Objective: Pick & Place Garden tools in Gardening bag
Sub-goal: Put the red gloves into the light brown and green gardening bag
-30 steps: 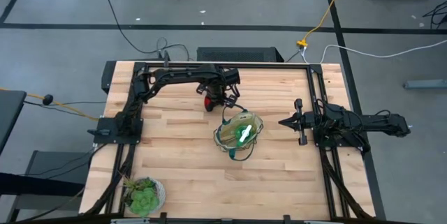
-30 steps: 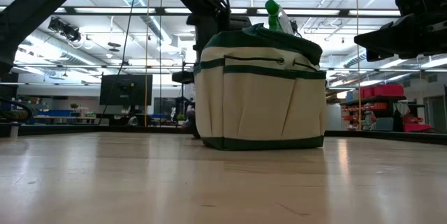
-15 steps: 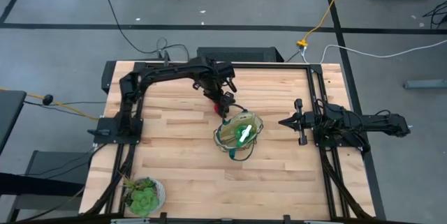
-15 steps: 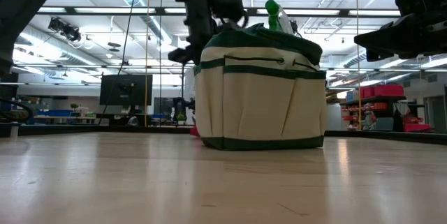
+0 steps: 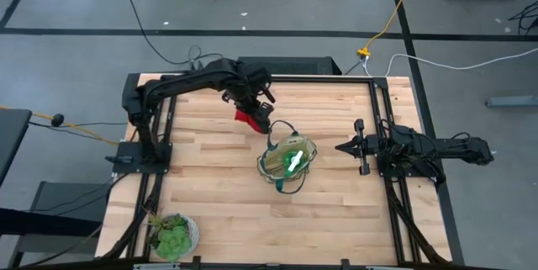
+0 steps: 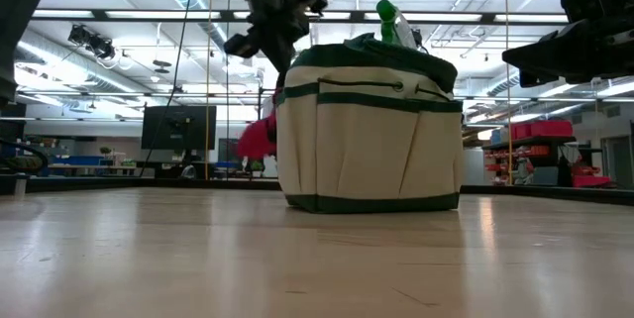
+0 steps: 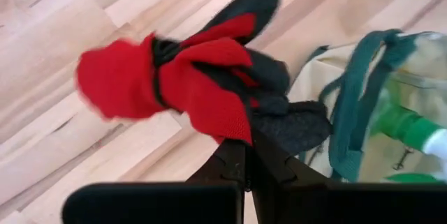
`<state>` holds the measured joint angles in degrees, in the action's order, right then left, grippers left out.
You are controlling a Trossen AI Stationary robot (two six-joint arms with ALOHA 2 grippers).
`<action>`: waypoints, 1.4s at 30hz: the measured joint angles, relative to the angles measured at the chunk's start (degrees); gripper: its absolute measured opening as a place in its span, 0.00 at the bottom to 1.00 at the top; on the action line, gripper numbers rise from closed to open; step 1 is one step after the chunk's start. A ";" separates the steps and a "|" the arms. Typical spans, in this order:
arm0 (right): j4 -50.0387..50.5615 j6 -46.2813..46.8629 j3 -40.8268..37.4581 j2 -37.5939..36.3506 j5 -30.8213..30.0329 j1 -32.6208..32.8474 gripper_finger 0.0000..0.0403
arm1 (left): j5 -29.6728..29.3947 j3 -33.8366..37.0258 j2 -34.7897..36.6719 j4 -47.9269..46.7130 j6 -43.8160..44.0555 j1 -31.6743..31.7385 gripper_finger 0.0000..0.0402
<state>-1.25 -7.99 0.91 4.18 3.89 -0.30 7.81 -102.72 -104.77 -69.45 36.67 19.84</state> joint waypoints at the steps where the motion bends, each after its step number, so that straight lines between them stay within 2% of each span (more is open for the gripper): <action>1: -0.01 0.00 -0.01 0.00 -0.01 0.00 0.00 | 0.10 0.00 0.68 -0.01 0.00 0.00 0.02; 21: -0.01 0.00 0.00 0.01 0.01 0.00 0.00 | 11.91 -0.02 11.85 0.39 -3.46 0.35 0.02; 34: 0.01 0.00 0.00 0.00 0.01 0.00 0.00 | 30.47 -0.02 15.33 13.18 -8.93 0.20 0.02; 42: -0.01 0.00 0.00 -0.01 -0.01 -0.02 0.00 | 38.92 -0.02 16.57 18.96 -10.34 -0.25 0.02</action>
<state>-1.26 -7.99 0.91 4.16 3.88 -0.32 46.74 -102.74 -88.20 -50.49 26.33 19.58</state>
